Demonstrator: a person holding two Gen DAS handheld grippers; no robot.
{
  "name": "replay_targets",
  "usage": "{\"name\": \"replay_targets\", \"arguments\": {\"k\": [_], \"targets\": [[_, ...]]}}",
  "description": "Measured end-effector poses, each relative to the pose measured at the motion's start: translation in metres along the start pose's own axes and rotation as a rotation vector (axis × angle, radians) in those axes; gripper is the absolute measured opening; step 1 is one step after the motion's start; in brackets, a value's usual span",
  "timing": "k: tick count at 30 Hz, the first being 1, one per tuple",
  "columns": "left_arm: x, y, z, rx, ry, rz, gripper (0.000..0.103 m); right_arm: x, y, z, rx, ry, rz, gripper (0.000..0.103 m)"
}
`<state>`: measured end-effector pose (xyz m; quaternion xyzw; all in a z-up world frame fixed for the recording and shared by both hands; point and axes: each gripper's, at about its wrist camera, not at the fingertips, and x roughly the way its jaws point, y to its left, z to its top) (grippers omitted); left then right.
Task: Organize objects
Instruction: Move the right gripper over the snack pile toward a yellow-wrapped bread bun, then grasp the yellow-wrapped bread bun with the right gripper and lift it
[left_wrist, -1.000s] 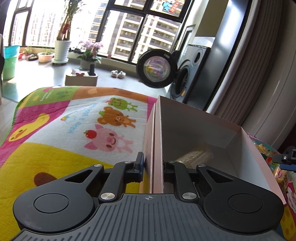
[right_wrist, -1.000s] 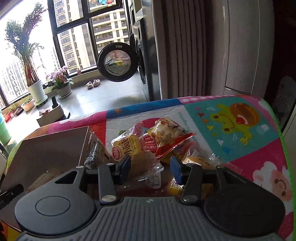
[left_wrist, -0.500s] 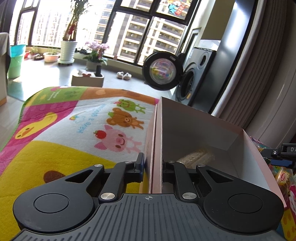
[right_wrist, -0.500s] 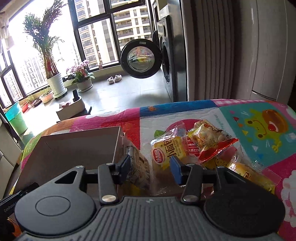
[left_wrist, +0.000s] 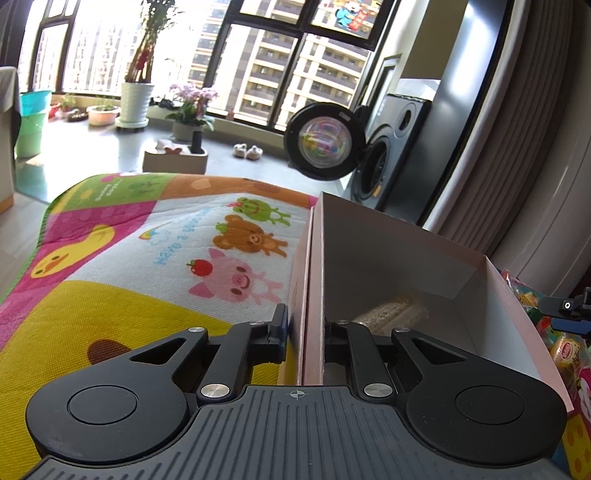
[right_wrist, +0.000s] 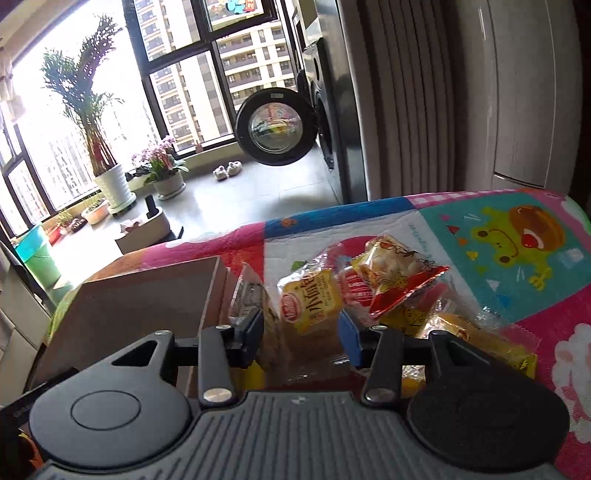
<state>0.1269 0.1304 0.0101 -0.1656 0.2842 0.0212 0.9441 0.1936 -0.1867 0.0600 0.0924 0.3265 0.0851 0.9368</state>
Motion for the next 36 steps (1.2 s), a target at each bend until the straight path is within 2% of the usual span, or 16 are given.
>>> {"name": "replay_targets", "arguments": {"k": [2, 4, 7, 10, 15, 19, 20, 23, 25, 27, 29, 31, 32, 33, 35, 36], "targets": [[0.0, 0.0, 0.0, 0.0, 0.001, 0.0, 0.015, 0.003, 0.012, 0.002, -0.038, 0.006, 0.006, 0.046], [0.0, 0.0, 0.0, 0.001, 0.001, 0.0, 0.015, 0.012, 0.022, 0.003, -0.064, 0.014, -0.049, 0.046], [0.0, 0.0, 0.0, -0.002, 0.002, -0.001, 0.015, 0.028, 0.021, 0.005, -0.029, 0.04, -0.045, 0.042], [0.0, 0.0, 0.0, -0.001, 0.002, -0.001, 0.015, 0.037, 0.019, 0.006, -0.029, 0.038, -0.079, 0.042], [-0.001, 0.001, -0.001, -0.003, 0.003, -0.003, 0.015, 0.032, 0.017, 0.004, -0.115, 0.036, -0.197, 0.021], [-0.001, 0.001, -0.001, -0.002, 0.002, -0.002, 0.015, 0.024, -0.01, -0.005, -0.08, 0.068, -0.263, 0.021], [-0.001, 0.001, -0.001, -0.002, 0.002, -0.002, 0.015, 0.018, -0.015, -0.006, -0.06, 0.06, -0.241, 0.021], [-0.001, 0.001, -0.001, -0.002, 0.003, -0.002, 0.015, -0.004, -0.02, -0.004, -0.007, 0.016, -0.103, 0.021], [-0.001, 0.001, -0.002, 0.0, 0.003, 0.0, 0.015, -0.013, -0.009, 0.0, -0.03, -0.009, -0.055, 0.021], [-0.001, 0.001, -0.002, 0.0, 0.003, 0.0, 0.015, -0.017, 0.004, 0.002, -0.082, -0.016, -0.05, 0.021], [0.0, 0.002, -0.003, -0.002, 0.009, -0.002, 0.015, -0.023, 0.01, 0.001, -0.145, -0.021, -0.1, 0.021], [0.0, 0.004, -0.003, -0.006, 0.014, -0.006, 0.015, -0.032, 0.001, 0.0, -0.187, -0.04, -0.156, 0.029], [0.001, 0.004, -0.003, -0.007, 0.015, -0.006, 0.015, -0.037, -0.008, -0.001, -0.188, -0.041, -0.183, 0.048], [0.001, 0.004, -0.003, -0.007, 0.015, -0.006, 0.015, -0.04, -0.018, -0.003, -0.185, -0.037, -0.207, 0.072], [0.0, 0.004, -0.003, -0.007, 0.017, -0.005, 0.015, -0.044, -0.044, -0.009, -0.164, -0.022, -0.256, 0.087], [0.0, 0.004, -0.003, -0.008, 0.018, -0.004, 0.015, -0.043, -0.056, -0.011, -0.147, -0.003, -0.27, 0.088]]}}
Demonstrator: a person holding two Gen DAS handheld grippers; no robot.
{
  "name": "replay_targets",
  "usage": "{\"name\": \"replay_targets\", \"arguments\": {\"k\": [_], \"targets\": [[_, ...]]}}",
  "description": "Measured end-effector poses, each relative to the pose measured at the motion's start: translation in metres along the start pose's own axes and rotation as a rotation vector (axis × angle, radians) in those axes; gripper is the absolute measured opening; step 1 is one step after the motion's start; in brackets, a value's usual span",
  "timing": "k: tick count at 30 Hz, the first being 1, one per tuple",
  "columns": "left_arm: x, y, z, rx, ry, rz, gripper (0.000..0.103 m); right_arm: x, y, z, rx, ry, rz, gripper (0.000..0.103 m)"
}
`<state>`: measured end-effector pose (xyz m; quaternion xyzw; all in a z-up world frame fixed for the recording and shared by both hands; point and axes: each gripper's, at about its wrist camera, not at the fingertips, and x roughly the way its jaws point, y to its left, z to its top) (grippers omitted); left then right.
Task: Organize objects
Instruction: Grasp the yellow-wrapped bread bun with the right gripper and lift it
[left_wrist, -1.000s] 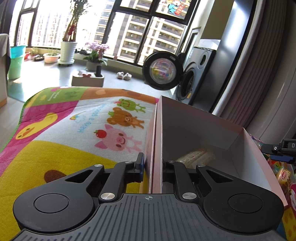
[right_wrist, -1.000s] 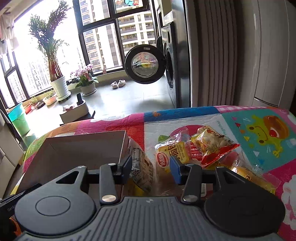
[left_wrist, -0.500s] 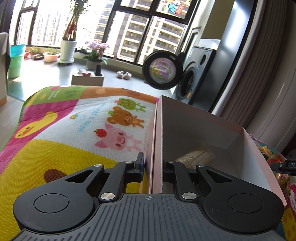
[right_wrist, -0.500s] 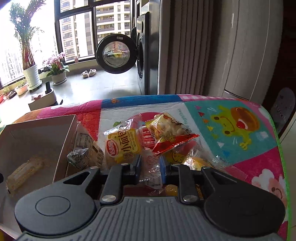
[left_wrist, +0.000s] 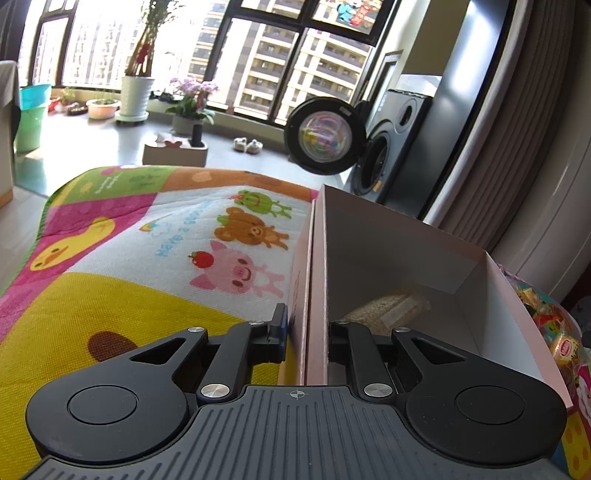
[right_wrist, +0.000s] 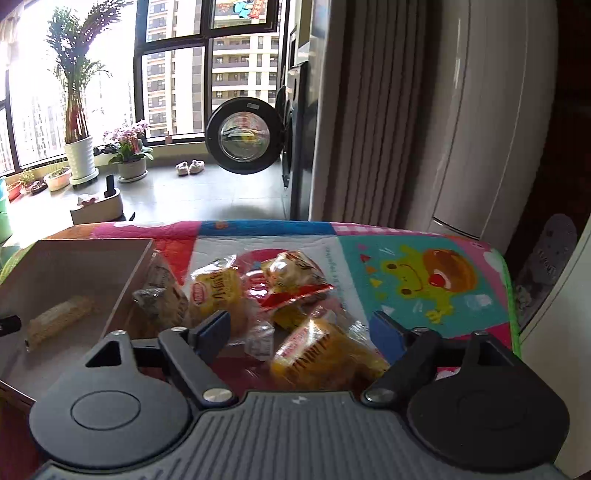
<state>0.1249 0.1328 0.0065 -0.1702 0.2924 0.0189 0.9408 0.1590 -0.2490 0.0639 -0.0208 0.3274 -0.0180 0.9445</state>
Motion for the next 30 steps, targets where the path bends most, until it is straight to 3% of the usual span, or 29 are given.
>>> {"name": "replay_targets", "arguments": {"k": [2, 7, 10, 12, 17, 24, 27, 29, 30], "targets": [[0.0, -0.001, 0.0, 0.002, -0.001, 0.002, 0.015, 0.015, -0.022, -0.005, 0.073, 0.044, -0.001, 0.088], [-0.001, -0.002, -0.001, 0.008, -0.007, 0.006, 0.015, 0.051, -0.052, -0.013, 0.336, 0.083, 0.119, 0.088], [-0.001, -0.002, -0.001, 0.008, -0.007, 0.007, 0.015, 0.055, -0.028, -0.014, 0.248, 0.052, 0.091, 0.088], [-0.001, -0.002, -0.001, 0.008, -0.007, 0.007, 0.015, 0.05, -0.003, -0.017, 0.116, 0.033, 0.071, 0.074], [-0.001, -0.002, -0.001, 0.008, -0.007, 0.007, 0.015, 0.018, 0.042, -0.032, -0.126, -0.032, 0.029, 0.064], [-0.001, -0.002, -0.001, 0.008, -0.007, 0.007, 0.015, -0.041, 0.027, -0.044, -0.079, 0.063, 0.223, 0.046], [-0.001, -0.002, -0.001, 0.008, -0.007, 0.007, 0.015, -0.057, 0.013, -0.049, -0.026, 0.13, 0.294, 0.046], [-0.001, -0.002, -0.001, 0.008, -0.007, 0.007, 0.015, -0.062, 0.011, -0.055, -0.048, 0.141, 0.267, 0.047], [-0.001, -0.002, -0.001, 0.007, -0.007, 0.006, 0.015, -0.063, 0.01, -0.059, -0.068, 0.138, 0.222, 0.053]]}}
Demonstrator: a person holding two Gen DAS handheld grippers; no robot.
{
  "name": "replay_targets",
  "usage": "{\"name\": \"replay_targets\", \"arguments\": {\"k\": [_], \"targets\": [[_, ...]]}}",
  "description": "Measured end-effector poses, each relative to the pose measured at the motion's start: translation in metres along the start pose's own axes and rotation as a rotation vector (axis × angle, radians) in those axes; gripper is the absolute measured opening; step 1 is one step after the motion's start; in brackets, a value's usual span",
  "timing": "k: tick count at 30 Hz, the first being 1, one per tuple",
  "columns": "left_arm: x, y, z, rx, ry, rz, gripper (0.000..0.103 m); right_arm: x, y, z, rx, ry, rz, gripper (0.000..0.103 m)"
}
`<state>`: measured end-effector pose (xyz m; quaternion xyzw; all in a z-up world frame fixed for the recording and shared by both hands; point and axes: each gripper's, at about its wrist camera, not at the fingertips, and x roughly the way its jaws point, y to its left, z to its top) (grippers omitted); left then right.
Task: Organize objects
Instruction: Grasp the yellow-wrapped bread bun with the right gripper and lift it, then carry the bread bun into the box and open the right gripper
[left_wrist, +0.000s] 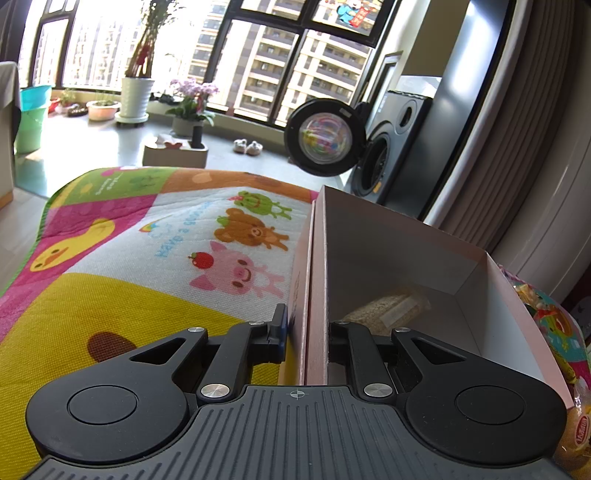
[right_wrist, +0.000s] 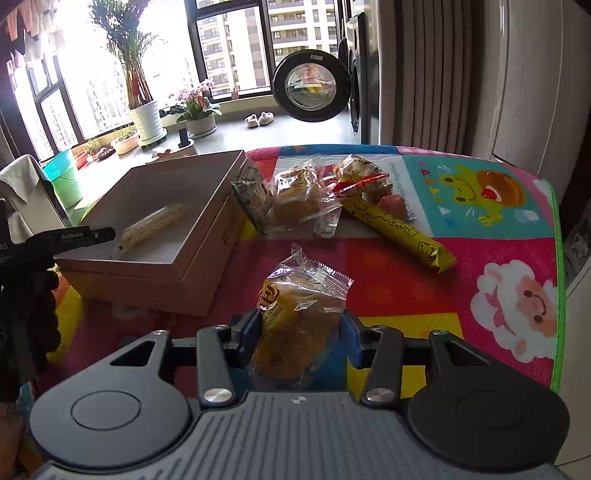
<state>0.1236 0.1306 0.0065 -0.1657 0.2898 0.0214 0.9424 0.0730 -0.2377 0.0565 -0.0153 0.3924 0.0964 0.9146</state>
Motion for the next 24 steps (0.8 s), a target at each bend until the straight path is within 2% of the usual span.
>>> {"name": "replay_targets", "arguments": {"k": [1, 2, 3, 5, 7, 11, 17, 20, 24], "targets": [[0.0, 0.0, 0.0, 0.0, 0.0, 0.0, 0.015, 0.001, 0.0, -0.003, -0.004, 0.003, -0.046, 0.056], [0.0, 0.0, 0.0, 0.0, 0.0, 0.0, 0.015, 0.001, 0.0, -0.005, 0.002, 0.009, -0.072, 0.065], [0.0, 0.0, 0.0, 0.0, 0.0, 0.0, 0.015, 0.002, -0.002, -0.008, 0.023, 0.014, -0.078, 0.075], [0.0, 0.0, 0.0, 0.001, 0.0, 0.0, 0.015, 0.004, -0.003, -0.014, 0.075, 0.023, -0.05, 0.085], [0.0, 0.0, 0.0, 0.0, 0.0, 0.0, 0.015, 0.011, 0.002, -0.019, 0.096, 0.045, -0.026, 0.085], [0.0, 0.0, 0.0, 0.0, 0.0, 0.001, 0.015, 0.03, 0.015, -0.021, 0.101, 0.065, -0.036, 0.085], [0.0, -0.001, 0.0, 0.011, -0.001, 0.01, 0.014, 0.058, 0.013, 0.001, 0.169, 0.029, -0.073, 0.086], [-0.002, -0.009, -0.002, 0.054, -0.011, 0.037, 0.014, 0.068, 0.011, 0.01, 0.177, 0.023, -0.093, 0.086], [-0.005, -0.021, -0.007, 0.132, -0.029, 0.078, 0.014, 0.073, -0.004, 0.027, 0.28, 0.007, -0.072, 0.09]]}}
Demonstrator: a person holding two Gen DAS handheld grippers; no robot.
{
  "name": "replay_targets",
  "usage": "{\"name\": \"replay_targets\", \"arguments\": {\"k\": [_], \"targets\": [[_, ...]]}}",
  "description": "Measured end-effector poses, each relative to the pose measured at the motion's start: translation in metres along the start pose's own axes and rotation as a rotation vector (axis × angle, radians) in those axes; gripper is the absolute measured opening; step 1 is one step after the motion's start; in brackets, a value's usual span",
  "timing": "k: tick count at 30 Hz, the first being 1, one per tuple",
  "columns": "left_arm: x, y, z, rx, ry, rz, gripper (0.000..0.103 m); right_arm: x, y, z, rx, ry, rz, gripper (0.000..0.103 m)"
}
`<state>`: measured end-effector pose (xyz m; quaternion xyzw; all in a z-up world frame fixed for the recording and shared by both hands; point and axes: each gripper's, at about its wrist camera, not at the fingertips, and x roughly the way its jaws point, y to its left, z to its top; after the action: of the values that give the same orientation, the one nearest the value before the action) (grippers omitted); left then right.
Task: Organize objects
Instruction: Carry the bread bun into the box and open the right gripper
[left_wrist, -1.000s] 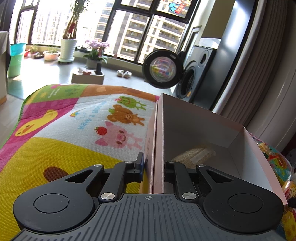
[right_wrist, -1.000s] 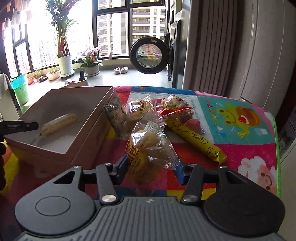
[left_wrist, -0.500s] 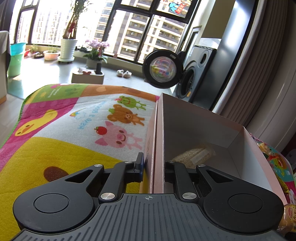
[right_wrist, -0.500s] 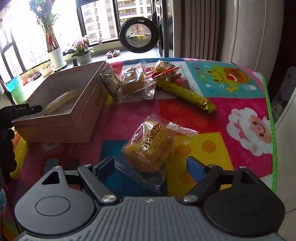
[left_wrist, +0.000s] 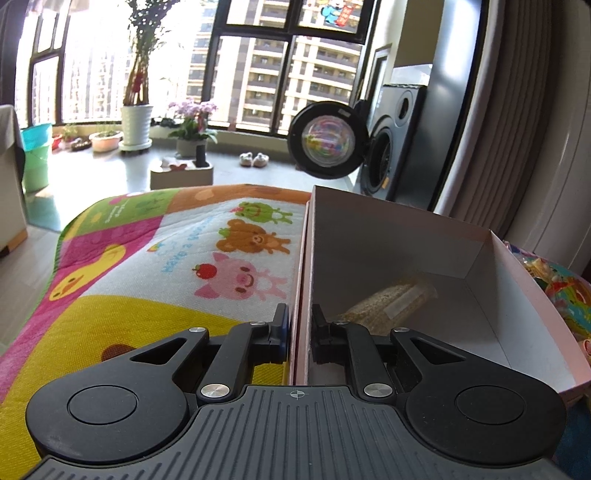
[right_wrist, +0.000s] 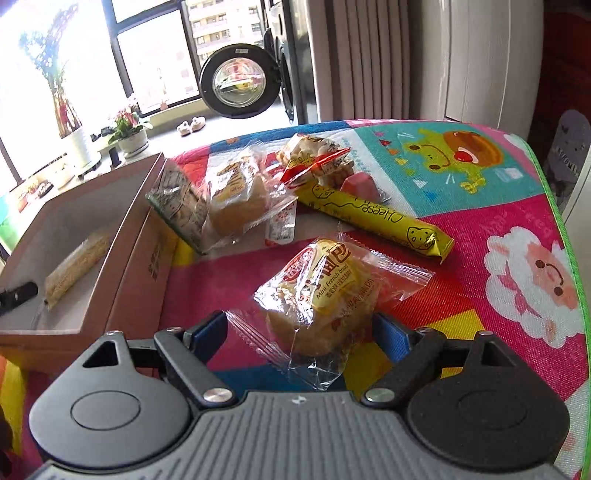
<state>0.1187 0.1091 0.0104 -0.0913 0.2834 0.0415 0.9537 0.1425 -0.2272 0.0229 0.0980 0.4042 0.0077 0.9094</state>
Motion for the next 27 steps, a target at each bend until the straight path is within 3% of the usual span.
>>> {"name": "replay_targets", "arguments": {"k": [3, 8, 10, 14, 19, 27], "targets": [[-0.001, -0.001, 0.001, 0.01, -0.005, 0.0, 0.014, 0.001, 0.0, 0.01, 0.013, -0.016, -0.005, 0.097], [-0.002, 0.0, 0.002, -0.001, -0.015, -0.01, 0.014, 0.017, 0.002, 0.013, -0.014, -0.006, -0.056, 0.097], [-0.001, 0.001, 0.002, 0.0, -0.015, -0.01, 0.014, 0.024, 0.002, 0.011, -0.033, -0.014, -0.056, 0.091], [0.001, 0.002, 0.001, -0.008, -0.007, -0.016, 0.014, 0.026, 0.016, -0.002, -0.211, -0.063, -0.074, 0.063], [0.002, 0.003, 0.001, -0.009, 0.0, -0.017, 0.014, -0.005, 0.019, -0.019, -0.271, 0.011, -0.019, 0.058], [0.003, 0.004, 0.0, -0.014, -0.005, -0.02, 0.013, -0.102, 0.043, -0.049, -0.368, 0.045, 0.074, 0.058]]}}
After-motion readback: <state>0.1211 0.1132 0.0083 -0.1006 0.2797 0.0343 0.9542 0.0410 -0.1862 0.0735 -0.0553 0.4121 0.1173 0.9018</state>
